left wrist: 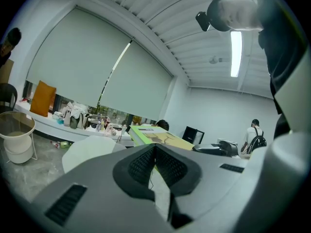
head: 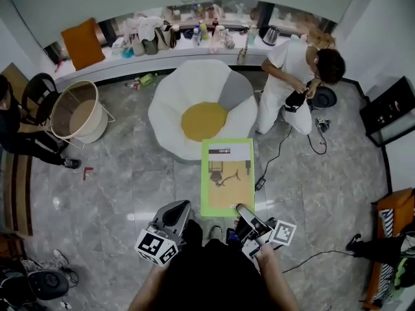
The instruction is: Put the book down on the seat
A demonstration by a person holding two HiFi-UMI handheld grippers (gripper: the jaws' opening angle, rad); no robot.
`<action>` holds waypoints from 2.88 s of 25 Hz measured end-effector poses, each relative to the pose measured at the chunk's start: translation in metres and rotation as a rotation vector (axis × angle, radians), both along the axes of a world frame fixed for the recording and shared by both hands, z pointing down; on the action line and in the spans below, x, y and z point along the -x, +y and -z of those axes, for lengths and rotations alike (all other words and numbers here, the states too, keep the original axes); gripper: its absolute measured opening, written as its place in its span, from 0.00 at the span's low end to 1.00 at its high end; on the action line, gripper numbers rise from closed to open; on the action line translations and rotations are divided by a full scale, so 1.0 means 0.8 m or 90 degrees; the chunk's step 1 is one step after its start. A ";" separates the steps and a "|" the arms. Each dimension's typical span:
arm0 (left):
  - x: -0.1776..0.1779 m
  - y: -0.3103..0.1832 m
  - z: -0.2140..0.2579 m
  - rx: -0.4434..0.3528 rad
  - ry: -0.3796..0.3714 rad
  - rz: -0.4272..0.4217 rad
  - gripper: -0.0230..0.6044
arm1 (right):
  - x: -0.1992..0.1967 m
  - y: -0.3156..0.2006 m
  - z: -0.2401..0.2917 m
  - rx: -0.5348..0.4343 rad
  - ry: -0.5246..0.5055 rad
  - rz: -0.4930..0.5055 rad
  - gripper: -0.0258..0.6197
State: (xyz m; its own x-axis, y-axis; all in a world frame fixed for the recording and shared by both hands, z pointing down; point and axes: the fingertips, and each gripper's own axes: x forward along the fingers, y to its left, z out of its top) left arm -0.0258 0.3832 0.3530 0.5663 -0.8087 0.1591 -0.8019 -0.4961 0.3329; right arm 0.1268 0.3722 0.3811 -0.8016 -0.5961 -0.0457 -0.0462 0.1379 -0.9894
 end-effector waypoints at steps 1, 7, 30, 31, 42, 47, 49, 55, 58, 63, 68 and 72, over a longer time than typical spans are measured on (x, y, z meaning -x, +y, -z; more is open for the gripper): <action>0.004 -0.007 -0.003 0.001 -0.001 -0.001 0.06 | 0.005 -0.006 -0.001 -0.003 0.000 0.001 0.28; 0.056 -0.058 0.003 0.009 0.003 -0.015 0.06 | 0.060 -0.053 0.014 -0.013 0.009 -0.009 0.28; 0.128 -0.127 -0.019 0.041 -0.003 -0.083 0.06 | 0.124 -0.122 0.002 0.016 0.017 -0.064 0.28; 0.129 -0.131 -0.020 0.041 -0.003 -0.080 0.06 | 0.123 -0.127 -0.001 0.017 0.016 -0.064 0.28; 0.117 -0.215 -0.009 0.030 -0.012 -0.047 0.06 | 0.109 -0.227 0.009 -0.008 0.001 -0.041 0.28; 0.097 -0.262 -0.001 0.027 -0.015 -0.036 0.06 | 0.090 -0.273 0.012 -0.007 -0.002 -0.029 0.28; 0.089 -0.280 0.001 0.027 -0.013 -0.032 0.06 | 0.083 -0.291 0.012 -0.004 -0.002 -0.026 0.28; 0.055 -0.321 -0.003 0.036 -0.004 -0.021 0.06 | 0.054 -0.332 0.006 0.009 -0.011 -0.011 0.28; 0.036 -0.337 -0.003 0.037 -0.006 -0.013 0.06 | 0.037 -0.349 -0.002 0.016 -0.011 0.000 0.28; 0.016 -0.358 -0.006 0.039 -0.016 0.012 0.06 | 0.019 -0.373 -0.014 0.030 -0.019 0.025 0.28; 0.009 -0.374 -0.010 0.044 -0.022 0.028 0.06 | 0.015 -0.390 -0.029 0.051 -0.013 0.047 0.28; 0.013 -0.393 -0.017 0.052 -0.023 0.032 0.06 | 0.022 -0.405 -0.036 0.063 -0.015 0.051 0.28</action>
State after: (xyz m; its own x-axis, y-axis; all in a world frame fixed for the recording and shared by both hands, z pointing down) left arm -0.0364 0.0692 0.3665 0.5185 -0.8190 0.2456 -0.8370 -0.4275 0.3414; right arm 0.1089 0.0479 0.4101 -0.8462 -0.5328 -0.0096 -0.0151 0.0419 -0.9990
